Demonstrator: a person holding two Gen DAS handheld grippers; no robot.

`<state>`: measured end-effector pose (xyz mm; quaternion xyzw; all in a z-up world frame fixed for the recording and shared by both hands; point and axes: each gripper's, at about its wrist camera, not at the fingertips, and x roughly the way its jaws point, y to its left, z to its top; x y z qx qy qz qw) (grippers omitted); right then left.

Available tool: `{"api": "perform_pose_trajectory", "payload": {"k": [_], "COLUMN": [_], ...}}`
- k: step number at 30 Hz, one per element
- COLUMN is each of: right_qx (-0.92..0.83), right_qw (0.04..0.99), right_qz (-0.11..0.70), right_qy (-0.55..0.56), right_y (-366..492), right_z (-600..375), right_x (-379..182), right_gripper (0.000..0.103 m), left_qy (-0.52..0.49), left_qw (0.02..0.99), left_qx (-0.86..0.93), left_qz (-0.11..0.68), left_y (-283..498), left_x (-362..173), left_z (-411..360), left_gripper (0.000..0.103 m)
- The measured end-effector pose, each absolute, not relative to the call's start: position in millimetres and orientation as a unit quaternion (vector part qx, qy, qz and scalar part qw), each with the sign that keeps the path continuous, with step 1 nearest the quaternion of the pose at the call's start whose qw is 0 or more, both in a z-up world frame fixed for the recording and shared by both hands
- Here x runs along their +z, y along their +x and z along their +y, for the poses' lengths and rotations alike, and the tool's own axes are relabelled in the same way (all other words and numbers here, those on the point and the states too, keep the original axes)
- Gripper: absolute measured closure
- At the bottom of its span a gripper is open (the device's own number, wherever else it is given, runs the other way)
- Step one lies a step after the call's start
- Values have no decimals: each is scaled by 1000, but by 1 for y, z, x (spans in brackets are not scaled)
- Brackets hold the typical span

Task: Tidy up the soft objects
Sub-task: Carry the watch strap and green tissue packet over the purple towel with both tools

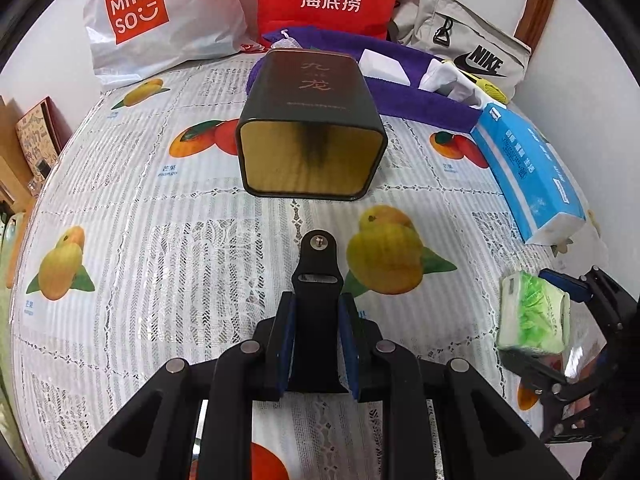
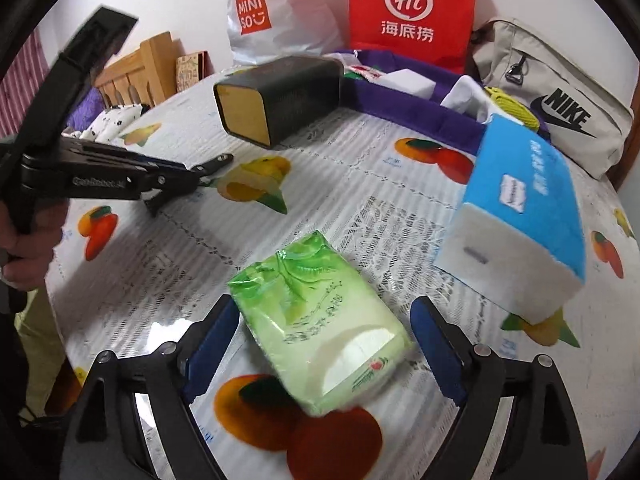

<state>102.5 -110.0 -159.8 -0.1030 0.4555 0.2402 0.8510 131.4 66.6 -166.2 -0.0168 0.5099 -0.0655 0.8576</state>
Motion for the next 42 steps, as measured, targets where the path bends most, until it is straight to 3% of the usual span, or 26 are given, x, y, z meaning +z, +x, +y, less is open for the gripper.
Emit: {"api": "perform_pose_trajectory", "payload": {"k": [4, 7, 30, 42], "right_qx": [239, 233, 122, 120], "right_qw": [859, 855, 864, 878], "right_qz": [437, 448, 487, 462], "right_qy": [-118, -117, -39, -32], "right_y": [96, 93, 79, 78], "right_z": [-108, -116, -181, -189], "right_x": [-162, -161, -157, -122], "right_gripper": [28, 30, 31, 31], "left_qy": [-18, -23, -13, -19], "left_qw": [863, 869, 864, 878], "left_qx": [-59, -53, -72, -60], "left_qz": [502, 492, 498, 474], "left_y": [130, 128, 104, 102], "left_x": [-167, -168, -160, -122], "left_z": [65, 63, 51, 53], "left_gripper": [82, 82, 83, 83]}}
